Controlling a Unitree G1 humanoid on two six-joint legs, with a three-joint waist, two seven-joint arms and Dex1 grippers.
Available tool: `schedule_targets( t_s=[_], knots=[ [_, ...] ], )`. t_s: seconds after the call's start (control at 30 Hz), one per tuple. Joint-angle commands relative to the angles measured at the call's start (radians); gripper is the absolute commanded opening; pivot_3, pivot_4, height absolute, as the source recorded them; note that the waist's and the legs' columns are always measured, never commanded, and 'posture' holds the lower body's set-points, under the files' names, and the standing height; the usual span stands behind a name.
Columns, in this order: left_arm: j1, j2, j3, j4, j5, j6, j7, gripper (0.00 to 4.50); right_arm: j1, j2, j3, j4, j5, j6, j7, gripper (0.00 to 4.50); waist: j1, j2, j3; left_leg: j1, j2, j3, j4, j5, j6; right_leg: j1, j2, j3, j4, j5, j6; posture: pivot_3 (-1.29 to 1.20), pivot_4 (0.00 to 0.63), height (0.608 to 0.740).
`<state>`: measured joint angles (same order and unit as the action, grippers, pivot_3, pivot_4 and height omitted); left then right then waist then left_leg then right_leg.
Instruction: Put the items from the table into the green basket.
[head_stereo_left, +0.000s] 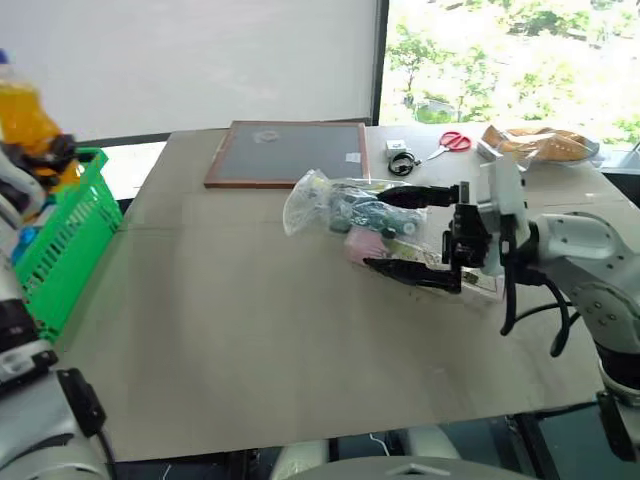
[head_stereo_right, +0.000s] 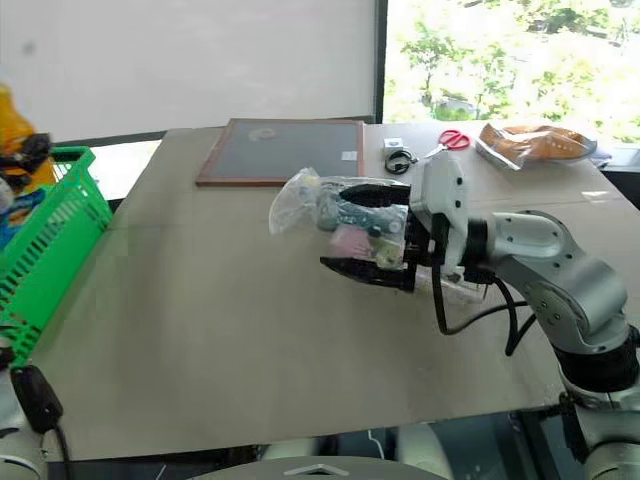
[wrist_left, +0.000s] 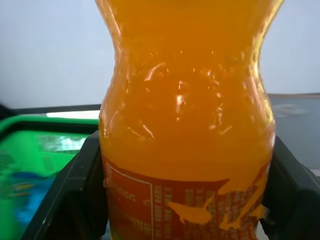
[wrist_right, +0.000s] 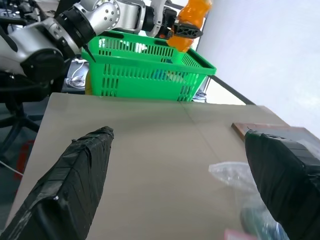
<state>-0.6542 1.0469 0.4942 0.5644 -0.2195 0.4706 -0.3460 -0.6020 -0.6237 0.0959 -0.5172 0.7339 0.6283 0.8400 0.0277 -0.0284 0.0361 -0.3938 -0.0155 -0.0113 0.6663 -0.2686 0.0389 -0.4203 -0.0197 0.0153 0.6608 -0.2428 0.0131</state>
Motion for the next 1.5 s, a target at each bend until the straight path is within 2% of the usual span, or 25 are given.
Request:
schedule_targets(
  t_s=[0.03,0.13,0.23,0.33,0.43,0.53,0.63,0.77,0.83,0.93,1.03,1.1,1.23,1.3,1.4,1.5],
  knots=[
    [-0.127,0.075,-0.097,0.259,0.102,-0.221,-0.034,2.99,-0.048,0.025,0.013,0.021,-0.005,-0.018,0.035,4.5,0.023,-0.003,-0.002,-0.003,-0.001,-0.001,0.0,0.0,0.0,-0.002,-0.001,-0.001,0.0,0.0,0.0,0.1,0.0,0.74],
    [-0.205,0.112,-0.159,0.467,0.175,-0.314,0.001,2.99,-0.072,0.049,0.012,0.028,0.01,-0.015,0.056,4.5,0.042,-0.004,-0.003,-0.006,-0.004,-0.003,0.0,-0.001,0.001,-0.002,-0.006,-0.004,-0.001,0.0,0.0,0.08,0.0,0.74],
    [-0.267,0.135,-0.209,0.55,0.225,-0.381,0.04,4.43,-0.083,0.062,0.008,0.023,0.003,-0.014,0.058,4.5,0.039,-0.01,-0.006,-0.006,-0.006,-0.003,0.0,-0.003,0.004,-0.003,-0.008,-0.004,0.0,0.0,0.0,0.05,0.0,0.74],
    [-0.342,0.095,-0.242,0.492,0.212,-0.43,-0.065,4.43,-0.075,0.062,-0.003,0.011,-0.006,-0.01,0.037,4.5,0.04,-0.015,-0.01,-0.007,-0.006,-0.006,0.0,-0.006,0.0,-0.003,-0.008,-0.007,0.0,0.0,0.0,0.05,0.0,0.74],
    [-0.325,-0.005,-0.266,0.288,0.114,-0.329,-0.275,4.43,-0.039,0.054,-0.021,-0.008,-0.012,0.0,0.005,4.5,0.041,-0.011,-0.012,-0.007,-0.006,-0.005,0.0,-0.005,0.0,-0.002,-0.011,-0.009,0.001,0.0,0.0,0.04,0.0,0.74],
    [-0.222,-0.069,-0.302,0.022,0.019,-0.149,-0.427,4.43,0.004,0.029,-0.032,-0.033,-0.029,0.014,-0.022,4.5,0.031,-0.004,-0.014,-0.007,-0.006,-0.001,0.0,-0.005,0.0,-0.002,-0.014,-0.008,0.001,0.0,0.0,0.02,0.0,0.74],
    [-0.067,-0.149,-0.453,-0.343,-0.109,0.021,-0.645,4.43,0.11,-0.037,-0.084,-0.083,-0.041,0.05,-0.067,4.5,0.004,-0.003,-0.015,-0.006,-0.006,0.001,0.0,-0.003,0.005,-0.002,-0.014,-0.007,0.002,0.0,0.0,-0.04,0.004,0.74],
    [-0.057,-0.2,-0.577,-0.402,-0.044,0.026,-0.69,4.43,0.215,-0.099,-0.124,-0.156,-0.045,0.076,-0.105,4.5,-0.044,0.001,-0.011,-0.007,-0.005,0.002,0.001,-0.002,0.005,-0.002,-0.013,-0.007,0.002,0.0,0.0,-0.11,0.022,0.74],
    [-0.122,-0.258,-0.662,-0.325,-0.005,-0.015,-0.742,4.43,0.267,-0.117,-0.157,-0.204,-0.034,0.102,-0.144,4.5,-0.072,0.005,-0.008,-0.006,-0.004,0.003,0.001,-0.003,0.007,-0.002,-0.011,-0.006,0.003,0.0,0.0,-0.18,0.04,0.74],
    [-0.23,-0.339,-0.774,-0.169,0.106,-0.126,-0.769,4.43,0.339,-0.131,-0.213,-0.287,0.007,0.142,-0.199,4.5,-0.084,0.014,-0.002,-0.003,-0.002,0.003,0.003,-0.003,0.007,-0.001,-0.009,-0.006,0.005,0.0,0.0,-0.25,0.055,0.74],
    [-0.316,-0.414,-0.82,-0.016,0.177,-0.207,-0.77,4.43,0.383,-0.141,-0.253,-0.348,0.043,0.175,-0.247,4.5,-0.11,0.021,0.003,0.0,-0.002,0.004,0.004,-0.003,0.007,0.004,-0.007,-0.005,0.004,0.0,0.001,-0.3,0.067,0.74],
    [-0.376,-0.468,-0.863,0.115,0.246,-0.297,-0.749,4.43,0.399,-0.144,-0.273,-0.376,0.068,0.201,-0.288,4.5,-0.135,0.021,0.009,0.001,-0.002,0.005,0.005,-0.003,0.008,0.006,-0.005,-0.005,0.003,0.0,0.002,-0.34,0.075,0.74],
    [-0.5,-0.594,-0.916,0.415,0.385,-0.397,-0.572,4.43,0.433,-0.151,-0.326,-0.438,0.132,0.248,-0.37,4.5,-0.174,0.018,0.021,0.0,-0.002,0.005,0.007,-0.004,0.009,0.007,-0.004,-0.004,0.002,0.0,0.005,-0.41,0.096,0.74],
    [-0.522,-0.628,-0.927,0.484,0.418,-0.42,-0.571,4.43,0.485,-0.167,-0.374,-0.479,0.166,0.254,-0.389,4.5,-0.2,0.016,0.027,-0.001,-0.002,0.004,0.008,-0.005,0.011,0.007,-0.003,-0.003,0.002,-0.001,0.007,-0.47,0.109,0.74],
    [-0.541,-0.656,-0.904,0.537,0.415,-0.431,-0.63,3.58,0.541,-0.19,-0.415,-0.518,0.207,0.258,-0.446,4.5,-0.244,0.018,0.031,-0.002,-0.002,0.005,0.008,-0.007,0.015,0.007,-0.004,-0.002,0.002,-0.003,0.011,-0.52,0.118,0.74],
    [-0.54,-0.653,-0.877,0.54,0.408,-0.435,-0.677,2.2,0.59,-0.23,-0.433,-0.53,0.27,0.222,-0.519,4.5,-0.28,0.021,0.036,-0.002,-0.004,0.005,0.009,-0.008,0.016,0.008,-0.007,-0.001,0.002,-0.004,0.013,-0.54,0.12,0.74]
  ],
)
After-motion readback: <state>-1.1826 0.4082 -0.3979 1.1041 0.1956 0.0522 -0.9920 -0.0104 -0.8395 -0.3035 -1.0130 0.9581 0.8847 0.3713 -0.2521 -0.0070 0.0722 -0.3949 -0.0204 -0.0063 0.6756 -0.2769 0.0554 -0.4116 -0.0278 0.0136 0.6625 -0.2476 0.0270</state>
